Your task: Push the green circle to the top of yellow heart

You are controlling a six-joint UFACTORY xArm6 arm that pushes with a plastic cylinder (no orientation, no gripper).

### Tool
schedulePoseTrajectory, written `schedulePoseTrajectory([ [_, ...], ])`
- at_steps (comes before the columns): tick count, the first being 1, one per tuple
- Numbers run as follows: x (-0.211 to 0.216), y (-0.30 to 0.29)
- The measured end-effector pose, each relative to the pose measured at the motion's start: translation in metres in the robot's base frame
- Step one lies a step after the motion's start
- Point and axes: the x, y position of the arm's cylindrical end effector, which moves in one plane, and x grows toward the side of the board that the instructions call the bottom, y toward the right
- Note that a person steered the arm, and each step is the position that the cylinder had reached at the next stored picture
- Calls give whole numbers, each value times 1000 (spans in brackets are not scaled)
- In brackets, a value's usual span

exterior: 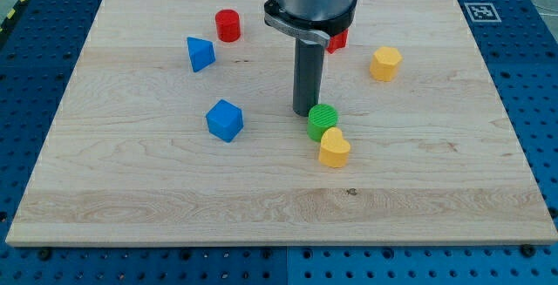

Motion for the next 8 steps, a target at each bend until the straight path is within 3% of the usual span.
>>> schedulePoseTrajectory([
  [2,5,-18],
  [5,26,-1],
  [7,27,-59],
  [8,49,-60],
])
